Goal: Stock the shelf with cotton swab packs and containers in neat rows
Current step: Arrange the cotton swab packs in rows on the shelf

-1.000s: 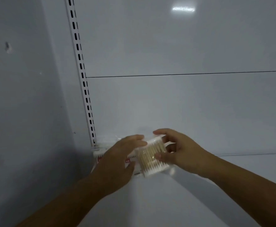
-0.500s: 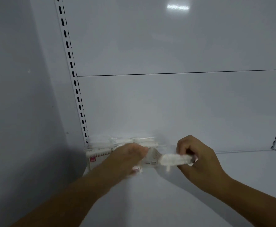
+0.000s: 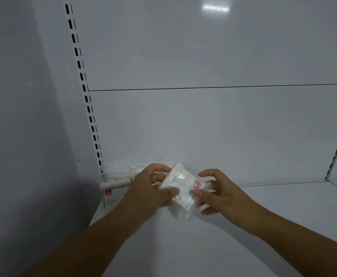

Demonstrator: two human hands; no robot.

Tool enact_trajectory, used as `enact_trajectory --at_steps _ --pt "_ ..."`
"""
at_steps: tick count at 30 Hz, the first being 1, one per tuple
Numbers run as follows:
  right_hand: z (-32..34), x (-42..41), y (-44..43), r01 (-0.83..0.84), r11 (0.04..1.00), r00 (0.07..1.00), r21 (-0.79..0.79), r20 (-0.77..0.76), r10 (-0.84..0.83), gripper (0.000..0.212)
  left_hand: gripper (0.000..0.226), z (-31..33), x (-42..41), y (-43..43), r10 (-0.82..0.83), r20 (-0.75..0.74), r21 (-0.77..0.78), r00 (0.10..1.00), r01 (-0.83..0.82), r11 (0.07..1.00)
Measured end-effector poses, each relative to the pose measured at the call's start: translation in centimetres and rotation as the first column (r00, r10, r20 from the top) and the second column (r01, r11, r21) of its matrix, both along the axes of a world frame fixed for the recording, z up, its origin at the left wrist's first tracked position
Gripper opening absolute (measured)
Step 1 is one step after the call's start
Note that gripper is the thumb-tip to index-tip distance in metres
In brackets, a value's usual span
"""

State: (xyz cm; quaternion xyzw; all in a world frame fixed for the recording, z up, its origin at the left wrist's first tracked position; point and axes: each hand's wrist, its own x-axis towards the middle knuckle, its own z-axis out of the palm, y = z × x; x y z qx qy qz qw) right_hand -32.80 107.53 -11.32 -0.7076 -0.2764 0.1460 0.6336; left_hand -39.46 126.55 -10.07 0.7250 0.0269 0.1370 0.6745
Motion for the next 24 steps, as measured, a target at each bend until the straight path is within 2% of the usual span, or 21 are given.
enact_trajectory --at_steps 1,3,4,5,6,7,8,10,11,12,14,16,19,22,24 --pt "-0.1 -0.1 0.5 0.002 0.999 0.997 0.042 -0.075 0.001 0.044 0.035 -0.1 0.1 -0.4 0.051 0.028 0.008 0.998 -0.051 0.999" --pt "0.2 0.1 1.3 0.075 0.991 0.990 0.114 -0.126 -0.060 0.039 0.036 -0.4 0.3 -0.8 0.095 0.087 0.079 0.992 -0.102 0.992" --pt "0.5 0.6 1.4 0.142 0.981 0.986 0.136 -0.105 -0.128 0.036 0.035 -0.4 0.3 -0.7 0.105 0.130 0.186 0.986 -0.129 0.974" --pt "1.1 1.2 1.3 0.203 0.969 0.979 0.140 -0.050 -0.198 0.034 0.035 -0.3 0.3 0.0 0.129 0.192 0.353 0.973 -0.191 0.916" --pt "1.7 2.0 1.1 0.250 0.961 0.965 0.121 0.051 -0.258 0.032 0.036 -0.1 0.2 1.0 0.144 0.260 0.546 0.955 -0.268 0.793" --pt "2.4 2.8 0.8 0.283 0.957 0.936 0.059 0.202 -0.289 0.028 0.041 -0.1 0.3 2.1 0.133 0.299 0.729 0.945 -0.316 0.607" --pt "2.9 3.5 0.5 0.310 0.949 0.883 -0.055 0.386 -0.267 0.025 0.054 -0.3 0.4 3.1 0.125 0.275 0.869 0.953 -0.302 0.392" --pt "3.3 4.5 0.4 0.362 0.872 0.758 -0.331 0.649 -0.069 0.021 0.078 -1.3 1.0 4.6 0.171 0.148 0.989 0.974 -0.148 -0.015" --pt "3.1 4.7 0.7 0.371 0.830 0.713 -0.418 0.700 0.034 0.019 0.081 -2.0 1.3 4.8 0.190 0.114 0.985 0.975 -0.086 -0.152" --pt "2.6 4.8 1.2 0.367 0.808 0.680 -0.460 0.726 0.105 0.017 0.081 -2.5 1.6 4.8 0.194 0.104 0.970 0.975 -0.056 -0.237" --pt "1.3 4.8 2.2 0.361 0.810 0.634 -0.461 0.759 0.149 0.021 0.077 -3.0 2.2 4.8 0.163 0.133 0.947 0.978 -0.078 -0.311" --pt "0.3 4.6 3.0 0.394 0.807 0.579 -0.440 0.801 0.154 0.024 0.070 -2.9 2.7 5.1 0.136 0.180 0.940 0.974 -0.130 -0.315" --pt "-0.1 4.4 3.7 0.497 0.768 0.429 -0.404 0.884 0.187 0.025 0.065 -2.5 3.0 5.3 0.127 0.180 0.942 0.975 -0.134 -0.307" --pt "-0.3 4.7 3.6 0.492 0.764 0.419 -0.418 0.883 0.213 0.037 0.066 -1.0 3.0 5.3 0.095 0.099 0.956 0.990 -0.068 -0.285" --pt "-0.2 4.8 2.1 0.460 0.776 0.416 -0.432 0.877 0.241 0.045 0.060 0.9 3.1 5.2 -0.014 0.143 0.952 0.990 -0.142 -0.271"
